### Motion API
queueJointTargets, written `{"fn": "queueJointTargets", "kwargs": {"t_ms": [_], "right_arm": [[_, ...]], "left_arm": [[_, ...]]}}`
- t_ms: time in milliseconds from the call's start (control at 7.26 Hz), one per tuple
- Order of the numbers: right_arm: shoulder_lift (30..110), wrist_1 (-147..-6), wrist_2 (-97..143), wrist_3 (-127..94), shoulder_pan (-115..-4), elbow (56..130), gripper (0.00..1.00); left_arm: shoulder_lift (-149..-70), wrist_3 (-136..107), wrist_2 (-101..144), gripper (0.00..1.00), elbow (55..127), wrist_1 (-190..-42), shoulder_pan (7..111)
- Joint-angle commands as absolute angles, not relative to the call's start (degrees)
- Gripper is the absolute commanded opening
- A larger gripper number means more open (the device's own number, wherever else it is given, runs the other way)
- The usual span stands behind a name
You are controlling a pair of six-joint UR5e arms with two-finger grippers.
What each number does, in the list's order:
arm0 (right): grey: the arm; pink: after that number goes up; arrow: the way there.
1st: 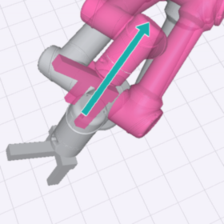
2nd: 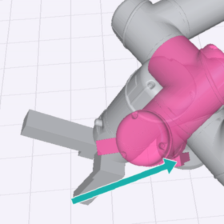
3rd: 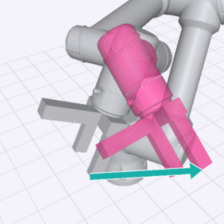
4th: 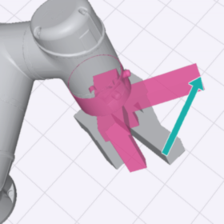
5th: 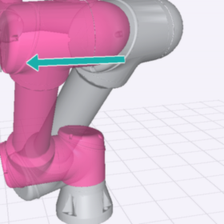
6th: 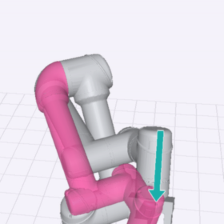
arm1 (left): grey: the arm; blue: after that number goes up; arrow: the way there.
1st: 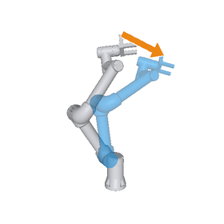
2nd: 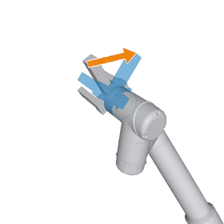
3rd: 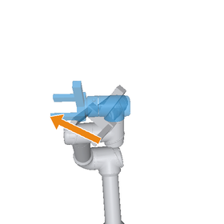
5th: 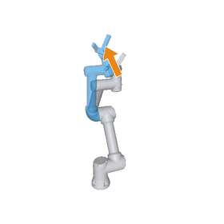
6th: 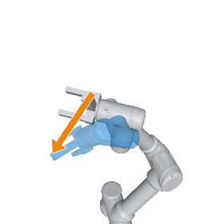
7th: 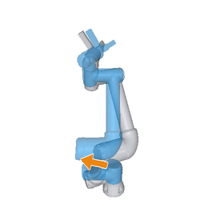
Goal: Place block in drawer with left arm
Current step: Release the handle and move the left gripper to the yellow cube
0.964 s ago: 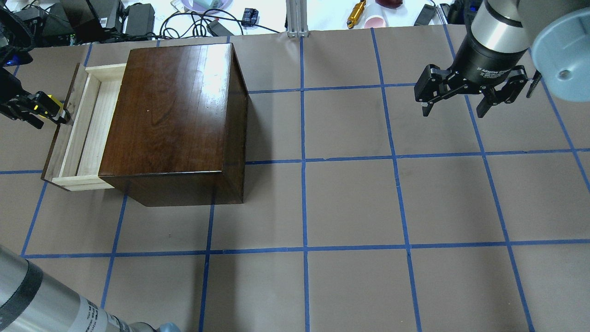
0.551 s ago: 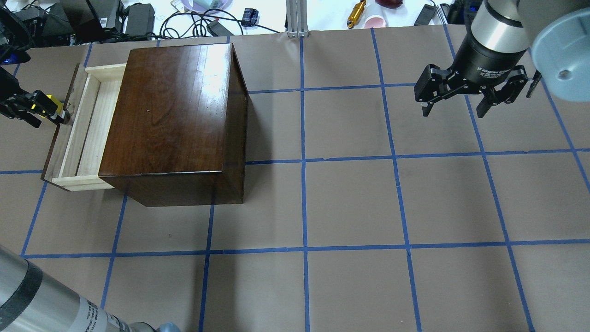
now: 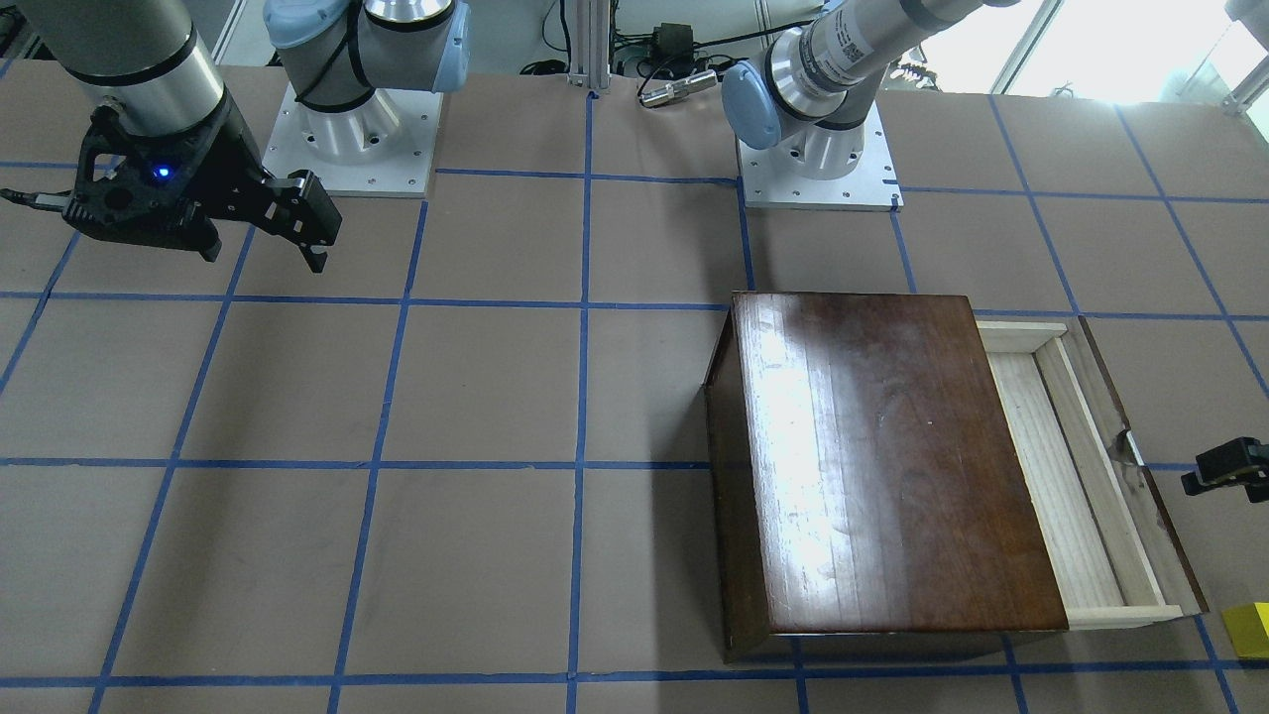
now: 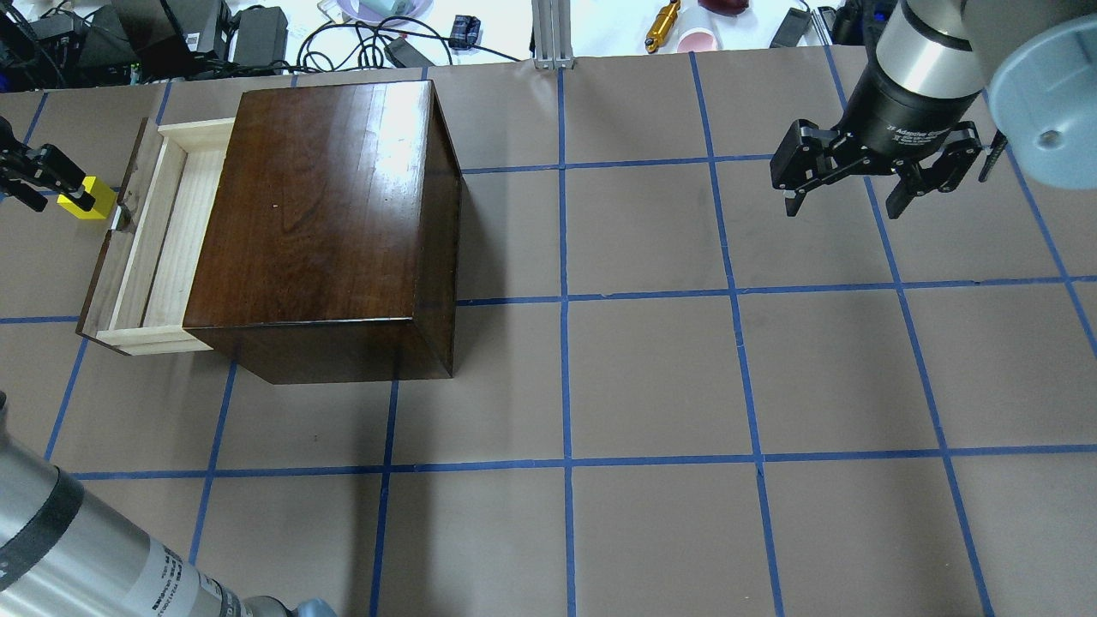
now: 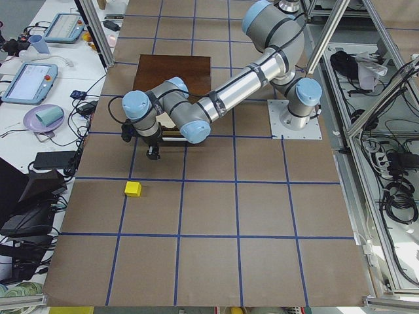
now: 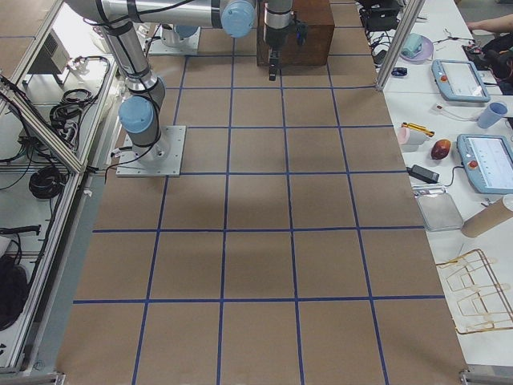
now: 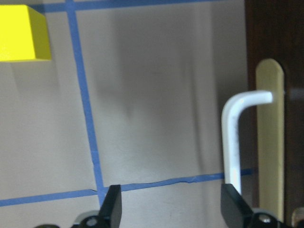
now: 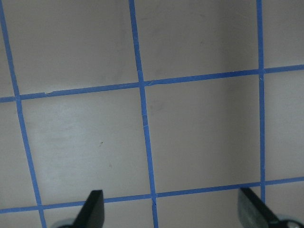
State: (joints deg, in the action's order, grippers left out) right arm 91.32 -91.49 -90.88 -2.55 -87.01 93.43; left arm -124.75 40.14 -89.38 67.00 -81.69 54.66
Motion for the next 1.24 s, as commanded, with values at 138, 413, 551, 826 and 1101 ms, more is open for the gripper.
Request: {"fn": "queueJointTargets", "kwargs": {"t_ms": [138, 413, 551, 826, 1101], "right_arm": [[91.3, -91.5, -90.9, -2.5, -87.0, 93.4, 1.0], [91.3, -91.5, -90.9, -2.5, -87.0, 93.4, 1.0], [91.3, -91.5, -90.9, -2.5, -87.0, 93.4, 1.0], [91.3, -91.5, -90.9, -2.5, -87.0, 93.4, 1.0], [91.3, -91.5, -90.9, -2.5, -87.0, 93.4, 1.0]], "left_arm": [[-134.7, 40.4, -89.9, 0.85, 53.8, -81.1, 54.7], [-139.6, 41.3, -89.7, 0.85, 49.8, -78.6, 54.7], [-141.3, 42.4, -89.6, 0.85, 49.7, -76.1, 54.7], [-143.2, 45.5, -89.6, 0.85, 48.0, -74.1, 54.7], [-144.6, 47.3, -89.7, 0.91, 48.0, -73.0, 54.1]]}}
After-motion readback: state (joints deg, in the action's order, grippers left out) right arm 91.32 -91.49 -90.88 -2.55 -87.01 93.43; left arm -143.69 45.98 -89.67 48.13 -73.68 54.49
